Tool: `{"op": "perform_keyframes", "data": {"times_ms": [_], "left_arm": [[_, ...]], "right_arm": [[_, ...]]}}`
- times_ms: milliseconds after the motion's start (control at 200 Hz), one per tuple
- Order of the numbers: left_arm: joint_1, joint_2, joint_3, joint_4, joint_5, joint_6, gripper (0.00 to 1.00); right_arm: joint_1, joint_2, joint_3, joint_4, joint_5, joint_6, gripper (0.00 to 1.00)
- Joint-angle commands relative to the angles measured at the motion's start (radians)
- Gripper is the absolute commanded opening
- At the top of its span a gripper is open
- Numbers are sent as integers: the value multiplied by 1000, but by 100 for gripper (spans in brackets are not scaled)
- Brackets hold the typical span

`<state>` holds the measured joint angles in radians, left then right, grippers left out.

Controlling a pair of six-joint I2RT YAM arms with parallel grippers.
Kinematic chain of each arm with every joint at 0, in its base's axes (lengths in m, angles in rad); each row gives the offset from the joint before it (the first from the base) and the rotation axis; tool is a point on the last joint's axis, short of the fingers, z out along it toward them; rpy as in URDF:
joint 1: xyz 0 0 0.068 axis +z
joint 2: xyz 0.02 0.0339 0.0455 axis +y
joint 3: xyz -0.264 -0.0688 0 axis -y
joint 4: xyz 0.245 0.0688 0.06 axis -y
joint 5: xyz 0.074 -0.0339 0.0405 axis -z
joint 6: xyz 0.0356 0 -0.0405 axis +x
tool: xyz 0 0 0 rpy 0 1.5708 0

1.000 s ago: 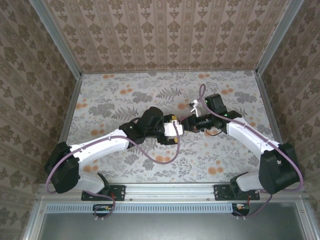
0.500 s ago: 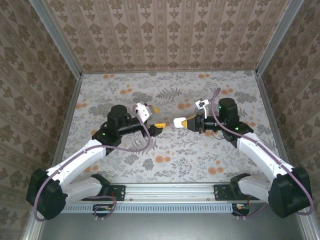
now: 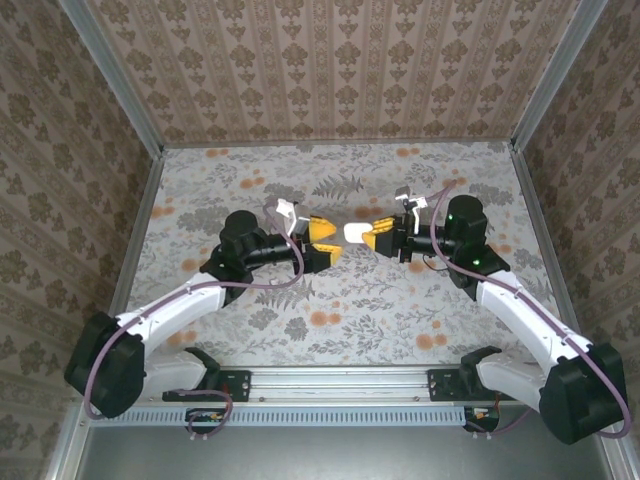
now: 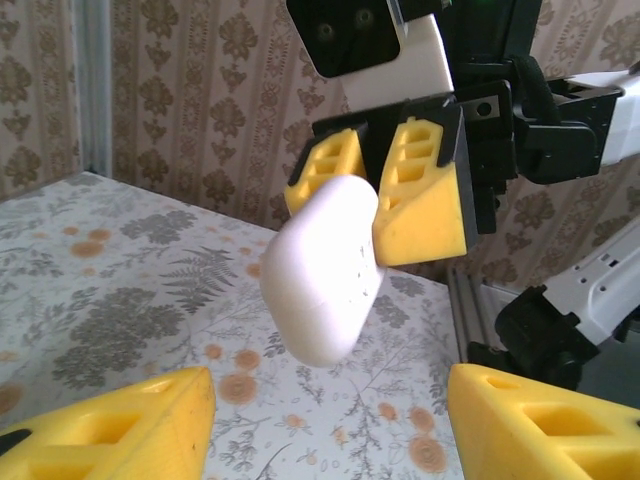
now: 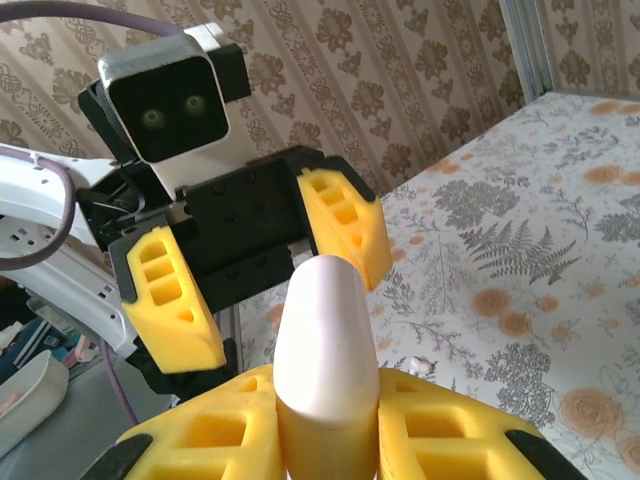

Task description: Insert wireless bluetooth earbuds into charging case

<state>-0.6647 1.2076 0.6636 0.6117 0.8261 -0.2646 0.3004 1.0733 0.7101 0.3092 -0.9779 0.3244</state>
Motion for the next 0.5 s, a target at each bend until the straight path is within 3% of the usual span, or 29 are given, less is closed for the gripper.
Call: {"op": "perform_keyframes", "data": {"times_ms": [0, 495], "left_arm": [[-16, 8, 47, 85, 34, -29, 64], [-33, 101, 146, 122, 115, -126, 56]], "right_arm": [[9, -34, -6, 77, -39, 0, 23], [30, -44, -16, 153, -36, 45, 24]]}}
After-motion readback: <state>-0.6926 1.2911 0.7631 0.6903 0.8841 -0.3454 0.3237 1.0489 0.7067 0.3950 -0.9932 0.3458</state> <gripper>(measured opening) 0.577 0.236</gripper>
